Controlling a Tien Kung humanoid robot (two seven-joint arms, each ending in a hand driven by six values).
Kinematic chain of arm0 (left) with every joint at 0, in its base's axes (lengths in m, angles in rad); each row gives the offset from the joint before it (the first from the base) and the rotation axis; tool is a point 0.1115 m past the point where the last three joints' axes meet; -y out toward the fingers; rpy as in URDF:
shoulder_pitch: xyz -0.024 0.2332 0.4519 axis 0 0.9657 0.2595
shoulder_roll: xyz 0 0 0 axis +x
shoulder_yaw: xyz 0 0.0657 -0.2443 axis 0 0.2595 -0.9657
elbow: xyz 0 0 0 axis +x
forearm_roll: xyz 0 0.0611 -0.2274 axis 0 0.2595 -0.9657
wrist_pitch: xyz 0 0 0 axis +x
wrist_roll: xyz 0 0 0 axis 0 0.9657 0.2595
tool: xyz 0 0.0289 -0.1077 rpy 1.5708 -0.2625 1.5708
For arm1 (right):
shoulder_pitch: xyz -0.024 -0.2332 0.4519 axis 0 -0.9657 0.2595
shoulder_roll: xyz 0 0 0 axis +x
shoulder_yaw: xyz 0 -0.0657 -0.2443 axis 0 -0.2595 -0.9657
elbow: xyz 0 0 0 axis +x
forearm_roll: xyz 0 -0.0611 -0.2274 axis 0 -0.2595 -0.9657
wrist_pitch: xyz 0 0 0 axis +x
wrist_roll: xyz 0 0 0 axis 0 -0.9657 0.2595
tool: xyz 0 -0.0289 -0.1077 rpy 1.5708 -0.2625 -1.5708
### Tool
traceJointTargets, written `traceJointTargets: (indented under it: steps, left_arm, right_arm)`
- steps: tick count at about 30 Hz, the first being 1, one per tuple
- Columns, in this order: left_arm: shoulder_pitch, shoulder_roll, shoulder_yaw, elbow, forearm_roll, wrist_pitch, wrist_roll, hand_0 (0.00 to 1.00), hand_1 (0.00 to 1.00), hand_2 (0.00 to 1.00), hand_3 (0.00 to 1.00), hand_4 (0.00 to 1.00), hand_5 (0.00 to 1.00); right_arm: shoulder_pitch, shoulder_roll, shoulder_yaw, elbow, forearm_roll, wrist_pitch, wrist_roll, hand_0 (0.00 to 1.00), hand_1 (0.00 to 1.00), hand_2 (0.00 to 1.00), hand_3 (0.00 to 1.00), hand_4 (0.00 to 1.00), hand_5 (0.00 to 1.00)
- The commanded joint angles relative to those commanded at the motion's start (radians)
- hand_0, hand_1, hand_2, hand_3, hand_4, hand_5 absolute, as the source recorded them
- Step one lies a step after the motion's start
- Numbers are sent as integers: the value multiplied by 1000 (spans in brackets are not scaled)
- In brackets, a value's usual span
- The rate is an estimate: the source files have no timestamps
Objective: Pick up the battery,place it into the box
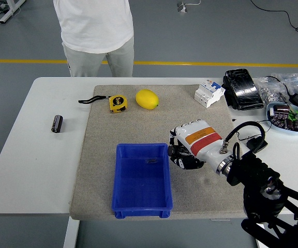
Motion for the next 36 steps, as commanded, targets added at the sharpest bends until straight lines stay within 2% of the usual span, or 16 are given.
traceJointTargets:
  steps: [15, 18, 19, 24, 25, 28, 30, 31, 36]
  left_arm:
    - [6, 8, -15, 0, 16, -7, 5, 701, 679, 726, 626, 649, 655]
    - [4, 8, -19, 0, 21, -8, 6, 701, 679, 726, 626, 649, 655]
    - [4, 8, -19, 0, 19, -7, 5, 701, 678, 723, 627, 649, 655]
    - [2, 10, -20, 1, 20, -9, 6, 701, 678, 723, 627, 649, 655]
    - [2, 10, -22, 1, 20, -9, 6, 701, 679, 721, 626, 650, 657]
    - [2, 10, -26, 2, 26, -10, 8, 701, 679, 721, 626, 650, 657]
    - [2, 11, -28, 2, 27, -11, 9, 701, 679, 721, 626, 650, 657]
    - [2, 11, -28, 2, 26, -11, 9, 700, 678, 722, 627, 649, 655]
    - [1, 10, -28, 2, 25, -9, 9, 700, 678, 722, 627, 649, 655]
  right_arm:
    - [92, 86, -217, 50, 0, 1, 4, 34, 218, 392, 460, 825, 148]
    - [97, 89, -215, 46, 0, -12, 7, 34, 218, 392, 460, 825, 148]
    - [99, 87, -210, 45, 0, -19, 8, 97, 305, 453, 507, 821, 175]
    - [110, 80, -178, 41, 0, -42, 11, 97, 305, 453, 507, 821, 175]
    - [114, 78, -169, 39, 0, -41, 12, 125, 333, 471, 516, 803, 235]
    - [122, 73, -144, 30, 0, -35, 11, 125, 333, 471, 516, 803, 235]
    - [130, 67, -127, 14, 0, -24, 6, 125, 333, 471, 516, 803, 235]
    - [134, 64, -120, 2, 0, -20, 5, 166, 401, 529, 544, 835, 275]
    - [151, 45, -109, -79, 0, -15, 8, 166, 401, 529, 544, 835, 275]
